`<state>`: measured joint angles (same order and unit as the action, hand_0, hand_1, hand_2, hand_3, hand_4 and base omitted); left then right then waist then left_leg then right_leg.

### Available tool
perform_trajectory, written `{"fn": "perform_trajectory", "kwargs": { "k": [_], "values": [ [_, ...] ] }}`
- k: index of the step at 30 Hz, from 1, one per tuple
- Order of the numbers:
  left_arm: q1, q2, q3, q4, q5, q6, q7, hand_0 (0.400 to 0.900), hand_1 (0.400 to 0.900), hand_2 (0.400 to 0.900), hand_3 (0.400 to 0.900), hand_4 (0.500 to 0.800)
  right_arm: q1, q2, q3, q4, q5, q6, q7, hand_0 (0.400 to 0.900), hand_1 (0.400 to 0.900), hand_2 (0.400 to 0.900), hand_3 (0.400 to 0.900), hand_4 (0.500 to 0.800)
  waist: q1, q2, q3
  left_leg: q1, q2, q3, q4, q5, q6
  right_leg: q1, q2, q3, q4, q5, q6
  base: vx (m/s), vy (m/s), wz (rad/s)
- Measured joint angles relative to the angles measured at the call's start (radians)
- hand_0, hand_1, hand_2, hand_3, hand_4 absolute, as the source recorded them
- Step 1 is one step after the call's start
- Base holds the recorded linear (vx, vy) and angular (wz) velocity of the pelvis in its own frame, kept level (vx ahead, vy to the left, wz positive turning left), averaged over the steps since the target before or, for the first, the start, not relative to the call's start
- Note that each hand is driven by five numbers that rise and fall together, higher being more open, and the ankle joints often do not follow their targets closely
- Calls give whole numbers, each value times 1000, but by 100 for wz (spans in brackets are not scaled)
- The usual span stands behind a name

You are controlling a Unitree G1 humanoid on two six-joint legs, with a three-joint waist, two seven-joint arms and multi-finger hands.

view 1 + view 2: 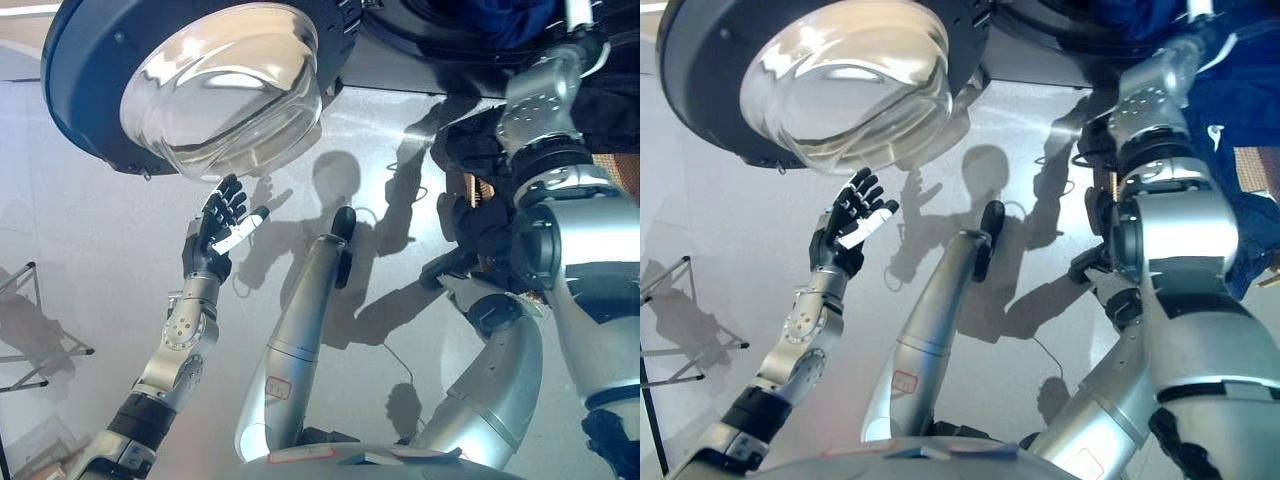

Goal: Put the clothes in the basket into the washing machine.

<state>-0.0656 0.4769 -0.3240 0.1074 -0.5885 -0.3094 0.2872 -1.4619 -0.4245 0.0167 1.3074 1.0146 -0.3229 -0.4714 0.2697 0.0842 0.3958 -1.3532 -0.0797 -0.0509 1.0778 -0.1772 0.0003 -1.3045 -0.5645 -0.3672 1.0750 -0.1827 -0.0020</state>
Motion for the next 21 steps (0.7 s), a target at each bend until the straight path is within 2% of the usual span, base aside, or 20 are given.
{"fn": "perform_trajectory", "kwargs": {
  "k": [4, 7, 13, 21],
  "values": [
    [-5, 0, -4, 9, 0, 0, 31, 900, 900, 900, 900, 800, 12, 94, 1, -61, -26, -3, -35, 400, 400, 400, 400, 500, -3, 0, 0, -5, 1, 6, 46, -32, 5, 1, 0, 11, 30, -8, -18, -17, 35, -10],
    [-4, 0, -14, 9, 0, 0, 33, 900, 900, 900, 900, 800, 11, 121, -1, -65, -22, -3, -27, 400, 400, 400, 400, 500, -1, 0, 0, -4, 10, 23, 69, -50, 19, 0, -5, 24, 42, -9, -18, -9, 19, -3],
    [2, 1, -28, 9, -1, 0, 19, 900, 900, 900, 900, 800, 11, 80, -4, -47, -13, -3, -17, 400, 400, 400, 400, 500, -4, 0, 0, -5, 6, 43, 109, -71, 49, -3, -16, 52, 62, -11, -13, 11, 5, 3],
    [2, 9, -28, 5, -1, -1, 0, 900, 900, 900, 900, 800, 5, -12, -1, -46, -15, -6, -16, 400, 400, 400, 400, 500, -5, 0, 0, -38, -3, 45, 117, -70, 48, -35, -22, 59, 68, -13, -15, 12, -3, 4]
  ]
}}
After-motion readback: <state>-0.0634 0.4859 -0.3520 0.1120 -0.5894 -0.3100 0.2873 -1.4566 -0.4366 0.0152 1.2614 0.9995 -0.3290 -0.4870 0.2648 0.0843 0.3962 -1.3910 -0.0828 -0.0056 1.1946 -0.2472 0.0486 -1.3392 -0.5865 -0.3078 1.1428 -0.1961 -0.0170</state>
